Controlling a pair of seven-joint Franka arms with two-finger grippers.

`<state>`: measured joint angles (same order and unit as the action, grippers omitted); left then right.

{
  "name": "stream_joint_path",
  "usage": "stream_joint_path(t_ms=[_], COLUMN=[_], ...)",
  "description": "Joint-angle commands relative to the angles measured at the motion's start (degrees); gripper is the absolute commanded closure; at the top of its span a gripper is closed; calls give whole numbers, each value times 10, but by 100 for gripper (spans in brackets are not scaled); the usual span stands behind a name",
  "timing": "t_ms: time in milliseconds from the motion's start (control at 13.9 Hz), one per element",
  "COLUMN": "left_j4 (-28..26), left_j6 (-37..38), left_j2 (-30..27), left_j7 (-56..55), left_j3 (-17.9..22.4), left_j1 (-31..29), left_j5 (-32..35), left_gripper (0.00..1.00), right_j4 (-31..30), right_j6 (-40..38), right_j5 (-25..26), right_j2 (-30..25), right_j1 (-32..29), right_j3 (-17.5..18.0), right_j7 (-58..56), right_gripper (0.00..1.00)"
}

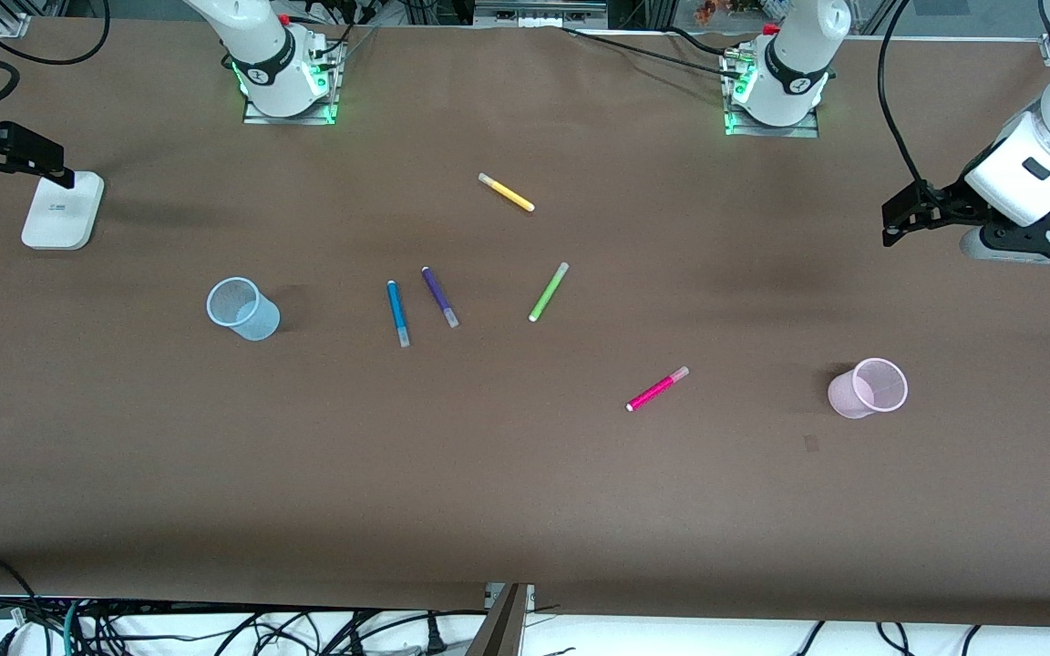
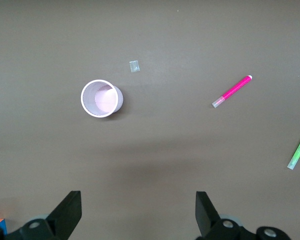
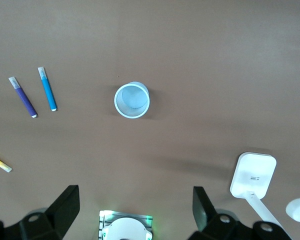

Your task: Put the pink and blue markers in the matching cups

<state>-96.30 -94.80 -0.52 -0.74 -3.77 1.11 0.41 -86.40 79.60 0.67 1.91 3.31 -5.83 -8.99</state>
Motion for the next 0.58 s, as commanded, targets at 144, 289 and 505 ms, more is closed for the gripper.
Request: stream_joint_path(t_ms=[144,289,505], left_j4=[3,5,40], left_j6=[47,39,-5], left_j2=[28,69,164], left_j7=[13,13,13], left_j3=[-8,-25,-43], left_j1=[6,22,53], left_j5=[-11,-11,-11], left_gripper=[0,0,0], right_j4=[9,9,6], right_j6=[39,84,150], right_j5=[1,6,5], right_j2=[107,156,221], right_j1=[33,86,133], right_j3=[11,10,10], right_j7=[0,9,10], right_gripper=[0,0,0])
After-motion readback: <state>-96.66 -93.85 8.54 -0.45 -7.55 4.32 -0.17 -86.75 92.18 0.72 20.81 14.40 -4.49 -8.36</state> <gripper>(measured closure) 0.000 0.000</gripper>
